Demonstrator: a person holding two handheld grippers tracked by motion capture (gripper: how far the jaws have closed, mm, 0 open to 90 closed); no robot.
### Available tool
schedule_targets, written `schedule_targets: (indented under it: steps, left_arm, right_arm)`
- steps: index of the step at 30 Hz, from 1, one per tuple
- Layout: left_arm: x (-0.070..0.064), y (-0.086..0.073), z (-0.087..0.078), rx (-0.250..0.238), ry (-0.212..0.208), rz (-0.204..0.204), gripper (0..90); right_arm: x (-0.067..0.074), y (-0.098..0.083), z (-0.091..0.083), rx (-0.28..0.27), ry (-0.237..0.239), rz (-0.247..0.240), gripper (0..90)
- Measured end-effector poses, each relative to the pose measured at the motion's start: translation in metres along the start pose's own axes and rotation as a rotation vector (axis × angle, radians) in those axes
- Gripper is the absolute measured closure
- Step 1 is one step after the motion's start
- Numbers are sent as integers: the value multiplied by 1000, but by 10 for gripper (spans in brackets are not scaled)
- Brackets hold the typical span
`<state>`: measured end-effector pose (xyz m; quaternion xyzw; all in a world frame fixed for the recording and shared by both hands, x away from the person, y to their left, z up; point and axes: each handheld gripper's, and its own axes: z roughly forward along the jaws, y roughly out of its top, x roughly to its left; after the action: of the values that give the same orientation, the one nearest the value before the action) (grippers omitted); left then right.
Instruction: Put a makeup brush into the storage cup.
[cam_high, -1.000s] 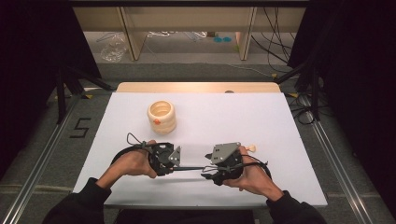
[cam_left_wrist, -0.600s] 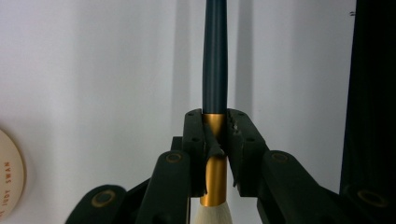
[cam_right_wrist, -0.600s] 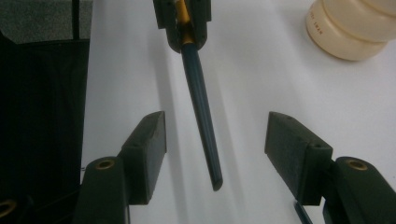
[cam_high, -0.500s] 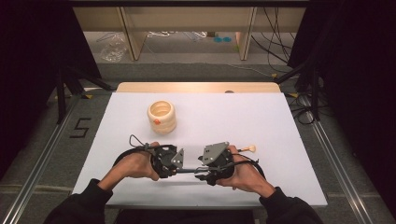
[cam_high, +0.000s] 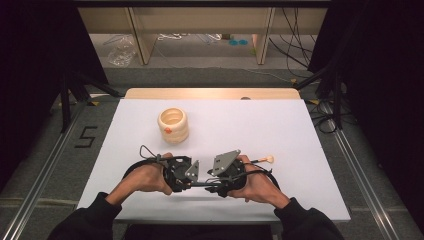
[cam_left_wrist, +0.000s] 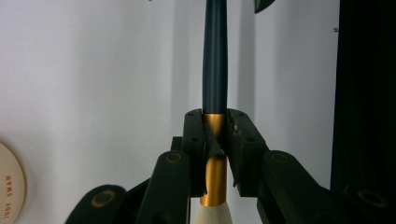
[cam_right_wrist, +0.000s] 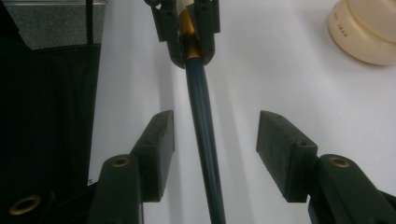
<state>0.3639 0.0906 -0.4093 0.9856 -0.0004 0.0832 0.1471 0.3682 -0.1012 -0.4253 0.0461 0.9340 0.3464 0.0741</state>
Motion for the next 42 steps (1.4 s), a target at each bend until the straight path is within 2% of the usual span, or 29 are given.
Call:
schedule_targets:
  steps: [6, 14, 21, 31, 36, 42]
  left_arm:
    - [0, 1, 0, -2, -1, 3, 783]
    - [-2, 3, -2, -5, 4, 10, 783]
    - [-2, 5, -1, -7, 1, 14, 783]
    - [-2, 6, -2, -7, 5, 20, 782]
    - [-3, 7, -2, -10, 3, 18, 782]
    - [-3, 7, -3, -19, -4, 0, 782]
  right_arm:
    - [0, 2, 6, 18, 33, -14, 542]
    - [1, 3, 9, 27, 49, -26, 625]
    - [0, 3, 13, 39, 56, -42, 698]
    - [0, 2, 15, 51, 71, -58, 755]
    - [0, 2, 15, 51, 60, -69, 798]
    - [0, 0, 15, 50, 64, -100, 805]
